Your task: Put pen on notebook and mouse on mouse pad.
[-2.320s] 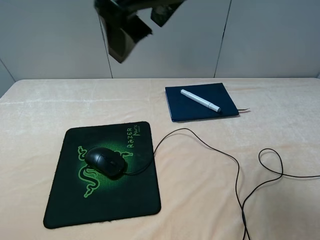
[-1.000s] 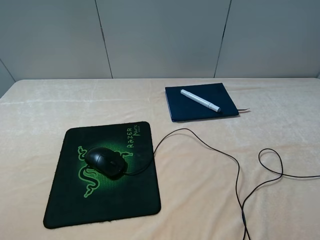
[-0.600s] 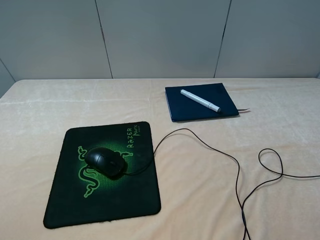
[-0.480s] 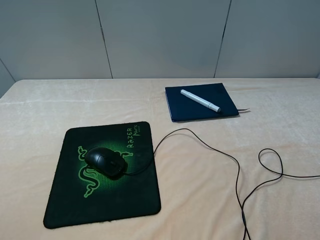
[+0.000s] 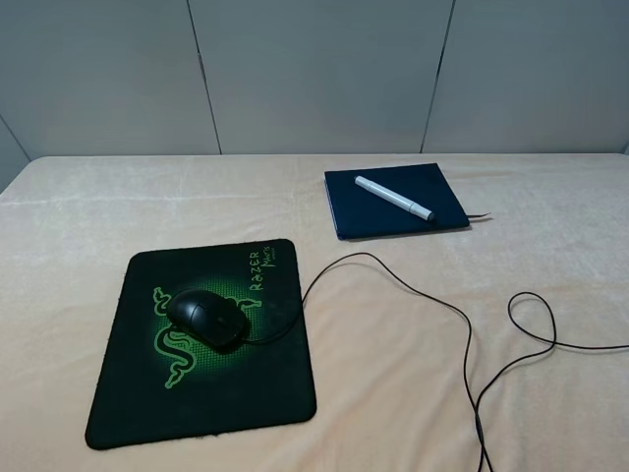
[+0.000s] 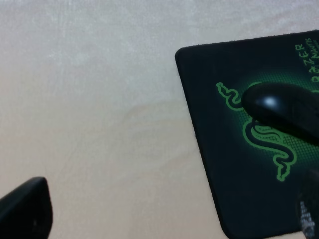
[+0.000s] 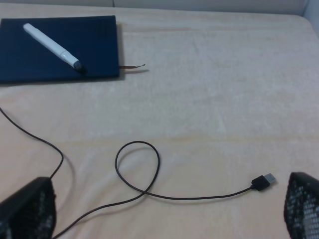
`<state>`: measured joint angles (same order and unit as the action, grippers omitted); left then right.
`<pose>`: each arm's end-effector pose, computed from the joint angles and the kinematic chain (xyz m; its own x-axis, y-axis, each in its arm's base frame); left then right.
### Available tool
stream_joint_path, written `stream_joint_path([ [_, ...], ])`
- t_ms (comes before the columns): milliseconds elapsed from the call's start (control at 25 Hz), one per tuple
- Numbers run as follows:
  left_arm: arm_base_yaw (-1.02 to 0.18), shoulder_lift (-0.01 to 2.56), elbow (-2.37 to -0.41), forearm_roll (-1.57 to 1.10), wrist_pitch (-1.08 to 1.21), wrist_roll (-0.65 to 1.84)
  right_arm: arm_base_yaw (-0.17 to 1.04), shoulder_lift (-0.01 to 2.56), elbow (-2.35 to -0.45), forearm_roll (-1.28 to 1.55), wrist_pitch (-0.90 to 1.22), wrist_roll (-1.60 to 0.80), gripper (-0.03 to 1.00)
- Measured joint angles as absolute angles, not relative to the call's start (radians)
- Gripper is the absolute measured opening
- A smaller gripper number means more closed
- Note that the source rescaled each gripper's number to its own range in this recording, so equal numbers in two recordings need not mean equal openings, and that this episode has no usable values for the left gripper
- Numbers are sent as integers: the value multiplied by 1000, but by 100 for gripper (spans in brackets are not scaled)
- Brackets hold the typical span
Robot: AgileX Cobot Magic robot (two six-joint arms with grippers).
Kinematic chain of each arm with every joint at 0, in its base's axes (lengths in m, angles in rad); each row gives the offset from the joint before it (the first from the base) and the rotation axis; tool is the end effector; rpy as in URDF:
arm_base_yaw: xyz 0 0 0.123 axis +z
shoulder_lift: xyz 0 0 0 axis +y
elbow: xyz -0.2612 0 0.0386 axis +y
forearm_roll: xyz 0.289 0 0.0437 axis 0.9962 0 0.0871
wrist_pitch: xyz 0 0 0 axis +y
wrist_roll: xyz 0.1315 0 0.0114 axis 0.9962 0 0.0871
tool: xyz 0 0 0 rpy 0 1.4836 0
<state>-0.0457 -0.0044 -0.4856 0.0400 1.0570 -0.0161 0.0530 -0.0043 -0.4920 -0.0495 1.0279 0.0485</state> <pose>0.0902 0.0005 0.2741 -0.4608 0.0246 -0.8872 0.0164 0.9997 0.0192 0.0912 -0.0008 0.2798 -0.4291 0.0002 -0.9033 -0.0049 1.0000 0.0025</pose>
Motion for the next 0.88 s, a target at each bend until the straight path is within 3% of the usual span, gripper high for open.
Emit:
stream_joint_path([
  [880, -46, -4, -486, 40, 1057, -16, 53, -4, -492, -49, 1028, 49, 100],
])
